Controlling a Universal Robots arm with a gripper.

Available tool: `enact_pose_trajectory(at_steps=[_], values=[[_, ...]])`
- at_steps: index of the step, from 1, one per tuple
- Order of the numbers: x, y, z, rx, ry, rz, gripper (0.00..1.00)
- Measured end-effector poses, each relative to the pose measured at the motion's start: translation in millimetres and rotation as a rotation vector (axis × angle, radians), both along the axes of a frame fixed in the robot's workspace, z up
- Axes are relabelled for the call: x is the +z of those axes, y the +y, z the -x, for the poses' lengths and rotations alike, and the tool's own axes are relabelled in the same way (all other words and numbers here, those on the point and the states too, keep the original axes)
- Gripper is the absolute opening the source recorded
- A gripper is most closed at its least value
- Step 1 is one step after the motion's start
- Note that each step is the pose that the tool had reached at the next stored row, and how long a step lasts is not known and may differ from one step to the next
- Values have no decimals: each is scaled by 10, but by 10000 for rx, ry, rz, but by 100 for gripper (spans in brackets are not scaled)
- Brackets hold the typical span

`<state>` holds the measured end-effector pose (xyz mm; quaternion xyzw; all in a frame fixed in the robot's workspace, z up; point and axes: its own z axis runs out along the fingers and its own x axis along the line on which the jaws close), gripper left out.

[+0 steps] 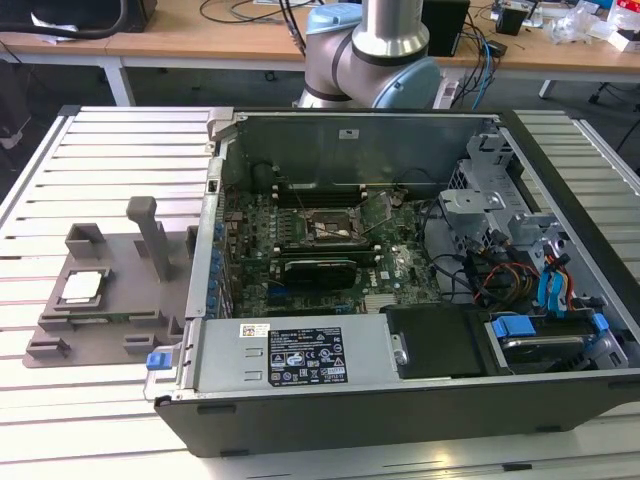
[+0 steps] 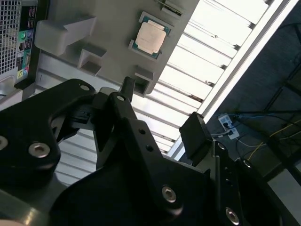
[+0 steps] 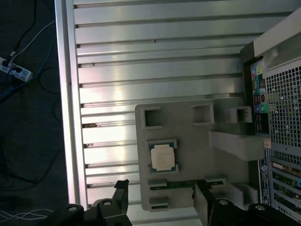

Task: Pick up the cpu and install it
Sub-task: 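Pick up the cpu and move it towards the insertion slot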

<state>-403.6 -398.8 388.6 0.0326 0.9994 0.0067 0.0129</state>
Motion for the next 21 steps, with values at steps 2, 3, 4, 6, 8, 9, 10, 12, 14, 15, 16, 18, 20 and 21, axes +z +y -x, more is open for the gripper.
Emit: enact_pose_trajectory(at_steps=[2, 3, 4, 6, 8, 9, 10, 12, 14, 15, 16, 18, 20, 21], values=[[-13, 0, -6, 604, 2, 1, 66], [-16, 0, -10, 696, 2, 1, 66], [-16, 0, -10, 697, 1, 2, 66], [-20, -2, -14, 697, 0, 1, 66], [-29, -2, -25, 697, 1, 2, 66], [-43, -2, -31, 697, 2, 7, 66], [-62, -2, -36, 697, 3, 11, 66], [-99, -2, -36, 697, 1, 10, 66], [-130, -2, -36, 697, 2, 10, 66], [-137, -2, -36, 697, 3, 10, 66], [-144, -2, -36, 697, 2, 10, 66], [-159, -2, -37, 697, 3, 11, 66], [-178, -2, -37, 697, 2, 10, 66], [-186, -2, -37, 697, 2, 11, 66]])
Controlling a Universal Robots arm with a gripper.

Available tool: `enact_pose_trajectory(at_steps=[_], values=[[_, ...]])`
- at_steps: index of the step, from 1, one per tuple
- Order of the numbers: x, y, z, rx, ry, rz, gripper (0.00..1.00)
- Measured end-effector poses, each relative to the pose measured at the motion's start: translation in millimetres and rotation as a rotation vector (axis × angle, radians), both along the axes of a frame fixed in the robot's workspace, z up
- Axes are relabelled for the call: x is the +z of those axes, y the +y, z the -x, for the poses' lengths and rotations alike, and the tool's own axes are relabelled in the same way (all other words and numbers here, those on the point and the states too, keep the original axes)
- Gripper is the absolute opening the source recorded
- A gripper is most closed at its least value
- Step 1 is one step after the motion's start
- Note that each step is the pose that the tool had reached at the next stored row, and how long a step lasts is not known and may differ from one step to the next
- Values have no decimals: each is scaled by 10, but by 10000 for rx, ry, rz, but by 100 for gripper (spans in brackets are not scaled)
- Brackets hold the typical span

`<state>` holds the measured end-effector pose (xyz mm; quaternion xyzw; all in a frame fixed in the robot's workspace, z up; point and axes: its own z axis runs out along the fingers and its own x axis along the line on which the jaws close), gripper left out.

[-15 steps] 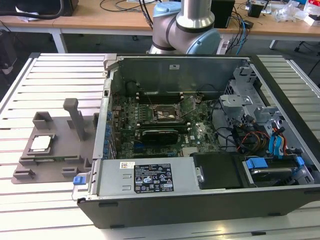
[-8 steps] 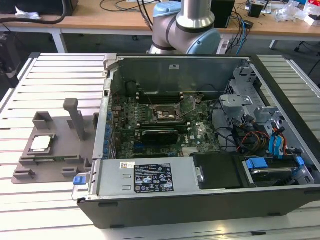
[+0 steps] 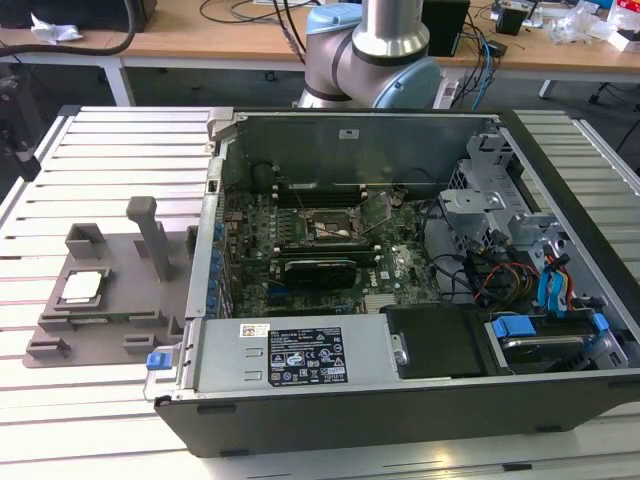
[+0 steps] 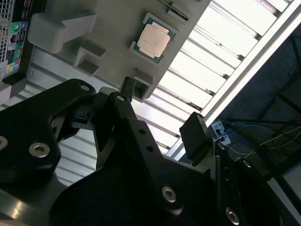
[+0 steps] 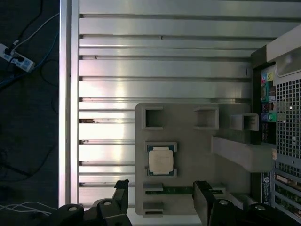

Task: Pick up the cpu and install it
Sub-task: 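Pick up the cpu and move it towards the insertion slot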

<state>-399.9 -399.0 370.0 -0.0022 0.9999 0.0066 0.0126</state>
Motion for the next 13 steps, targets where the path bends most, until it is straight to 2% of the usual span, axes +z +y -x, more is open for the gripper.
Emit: enact_pose_trajectory(at_steps=[3, 13], values=[[-42, 0, 0, 0, 0, 0, 66], [-122, 0, 0, 0, 0, 0, 66]])
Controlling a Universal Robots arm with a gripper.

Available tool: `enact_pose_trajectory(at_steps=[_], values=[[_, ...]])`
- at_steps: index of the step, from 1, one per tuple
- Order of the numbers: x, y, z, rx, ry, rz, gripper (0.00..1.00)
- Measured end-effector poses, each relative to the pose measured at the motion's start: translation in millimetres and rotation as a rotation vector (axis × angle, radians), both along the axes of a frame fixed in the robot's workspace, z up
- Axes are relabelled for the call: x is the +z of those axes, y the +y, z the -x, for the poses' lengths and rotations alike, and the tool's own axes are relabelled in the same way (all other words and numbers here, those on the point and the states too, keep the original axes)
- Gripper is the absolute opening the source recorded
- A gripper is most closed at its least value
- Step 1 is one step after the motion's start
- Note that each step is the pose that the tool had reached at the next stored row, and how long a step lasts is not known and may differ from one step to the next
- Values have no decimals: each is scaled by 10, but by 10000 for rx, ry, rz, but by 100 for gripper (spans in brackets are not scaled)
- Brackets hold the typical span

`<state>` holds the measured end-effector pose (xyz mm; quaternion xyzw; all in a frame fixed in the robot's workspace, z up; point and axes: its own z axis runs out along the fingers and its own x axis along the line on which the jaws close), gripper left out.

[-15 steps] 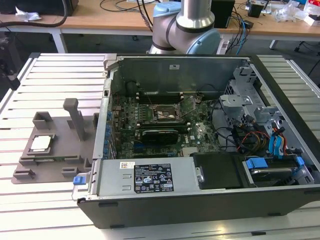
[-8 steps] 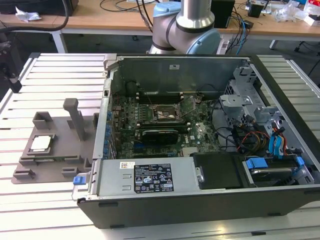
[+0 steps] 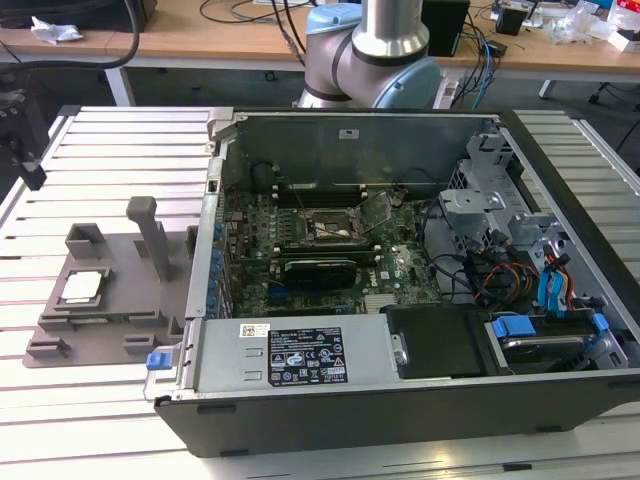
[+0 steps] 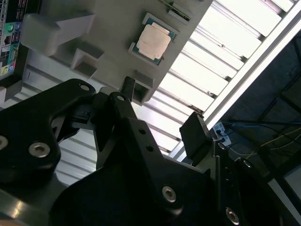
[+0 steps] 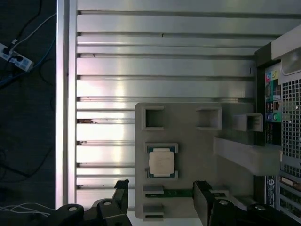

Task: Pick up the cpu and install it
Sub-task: 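Pick up the cpu and move it towards the insertion slot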

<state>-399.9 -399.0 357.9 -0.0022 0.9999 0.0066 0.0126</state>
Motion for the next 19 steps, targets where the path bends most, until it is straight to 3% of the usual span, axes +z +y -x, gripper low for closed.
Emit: enact_pose_trajectory(at_steps=[19], values=[[-202, 0, -6, 0, 0, 0, 66]])
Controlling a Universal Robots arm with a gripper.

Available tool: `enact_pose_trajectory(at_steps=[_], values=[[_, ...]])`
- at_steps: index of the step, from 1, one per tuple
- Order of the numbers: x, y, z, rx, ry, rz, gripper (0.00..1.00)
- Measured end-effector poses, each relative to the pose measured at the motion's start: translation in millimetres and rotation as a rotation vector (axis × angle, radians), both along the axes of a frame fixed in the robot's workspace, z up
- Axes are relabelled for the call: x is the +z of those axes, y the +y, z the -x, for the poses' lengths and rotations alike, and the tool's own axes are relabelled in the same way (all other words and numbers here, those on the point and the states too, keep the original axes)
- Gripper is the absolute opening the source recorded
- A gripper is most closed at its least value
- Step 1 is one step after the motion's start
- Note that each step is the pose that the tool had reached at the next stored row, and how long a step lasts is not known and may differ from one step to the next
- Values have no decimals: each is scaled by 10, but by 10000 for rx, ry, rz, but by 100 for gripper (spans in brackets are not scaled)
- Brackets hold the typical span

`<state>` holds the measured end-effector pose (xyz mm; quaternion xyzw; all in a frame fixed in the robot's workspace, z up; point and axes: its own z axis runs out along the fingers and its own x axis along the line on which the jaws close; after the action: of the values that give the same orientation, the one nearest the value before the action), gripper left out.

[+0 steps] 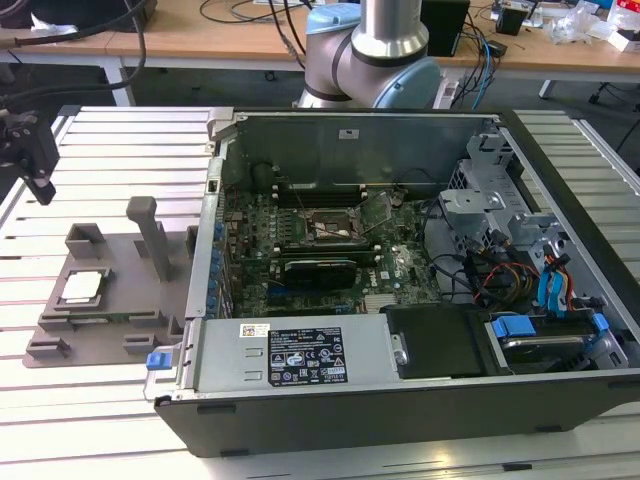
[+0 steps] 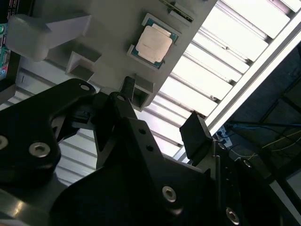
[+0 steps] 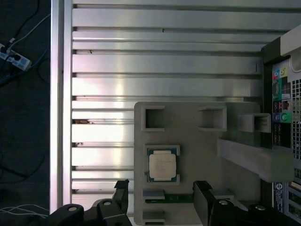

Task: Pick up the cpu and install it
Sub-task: 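Pick up the cpu and move it towards the insertion slot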

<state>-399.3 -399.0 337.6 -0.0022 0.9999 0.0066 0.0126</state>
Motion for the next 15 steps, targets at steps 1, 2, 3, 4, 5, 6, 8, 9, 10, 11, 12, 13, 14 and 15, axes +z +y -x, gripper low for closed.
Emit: enact_pose_trajectory(at_steps=[1, 2, 3, 4, 5, 6, 8, 9, 10, 11, 12, 13, 14, 15], values=[[-15, 0, -1, 0, 0, 0, 66], [-27, 0, -2, 0, 1, 0, 66], [-35, 0, -2, 0, 0, 0, 66], [-41, 0, -3, 0, 0, 0, 66], [-60, 0, -4, 1, 0, 0, 66], [-75, 0, -6, 0, 0, 0, 66], [-106, 0, -7, 0, 0, 0, 66], [-118, 0, -8, 0, 0, 0, 66], [-127, 0, -9, 0, 0, 0, 66], [-141, 0, -10, 0, 0, 0, 66], [-148, 0, -10, 0, 0, 0, 66], [-153, 0, -10, 0, 0, 0, 66], [-162, 0, -11, 0, 0, 0, 66], [-172, 0, -11, 0, 0, 0, 66]])
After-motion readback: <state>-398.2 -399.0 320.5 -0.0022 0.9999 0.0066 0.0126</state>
